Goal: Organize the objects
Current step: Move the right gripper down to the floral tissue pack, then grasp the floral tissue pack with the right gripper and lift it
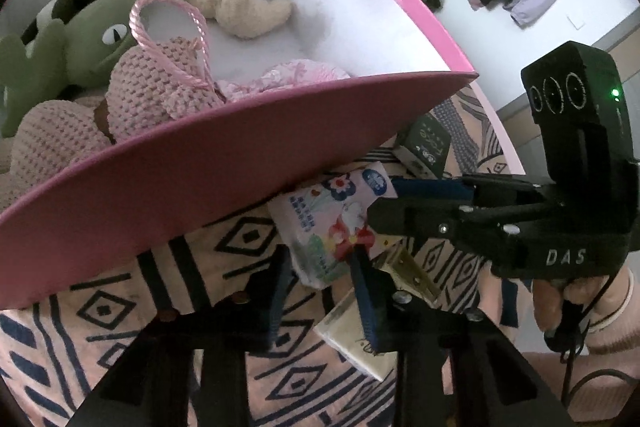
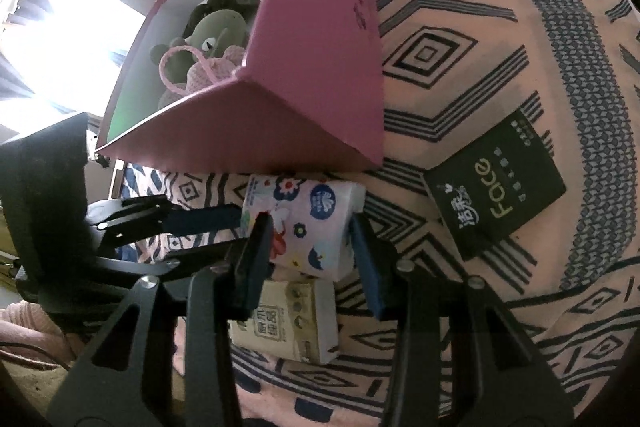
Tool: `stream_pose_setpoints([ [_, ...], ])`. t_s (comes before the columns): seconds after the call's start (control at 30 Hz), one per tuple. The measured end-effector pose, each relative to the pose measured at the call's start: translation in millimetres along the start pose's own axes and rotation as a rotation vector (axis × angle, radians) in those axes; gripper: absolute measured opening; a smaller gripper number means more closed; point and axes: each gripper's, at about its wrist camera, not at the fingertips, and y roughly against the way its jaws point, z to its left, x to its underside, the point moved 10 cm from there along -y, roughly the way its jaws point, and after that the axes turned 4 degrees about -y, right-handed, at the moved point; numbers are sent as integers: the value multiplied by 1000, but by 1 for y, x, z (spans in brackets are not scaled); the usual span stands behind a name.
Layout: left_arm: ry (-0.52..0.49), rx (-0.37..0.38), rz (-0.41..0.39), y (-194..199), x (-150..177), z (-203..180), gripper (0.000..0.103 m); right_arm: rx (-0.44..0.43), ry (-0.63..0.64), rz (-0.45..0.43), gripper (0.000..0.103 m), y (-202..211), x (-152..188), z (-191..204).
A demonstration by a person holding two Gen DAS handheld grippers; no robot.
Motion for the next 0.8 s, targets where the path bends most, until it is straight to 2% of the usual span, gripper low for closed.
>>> stream_pose_setpoints([
  [0.2, 7, -2, 2, 2, 2, -2, 27, 22, 21, 4, 43, 3, -2, 0],
  [0.4, -28, -13, -17, 19, 5, -13, 27, 37, 45, -17, 43, 14, -1, 4],
  [0.8, -74, -38, -97, 61, 1, -30, 27, 22, 101, -70, 43, 42, 9, 37],
])
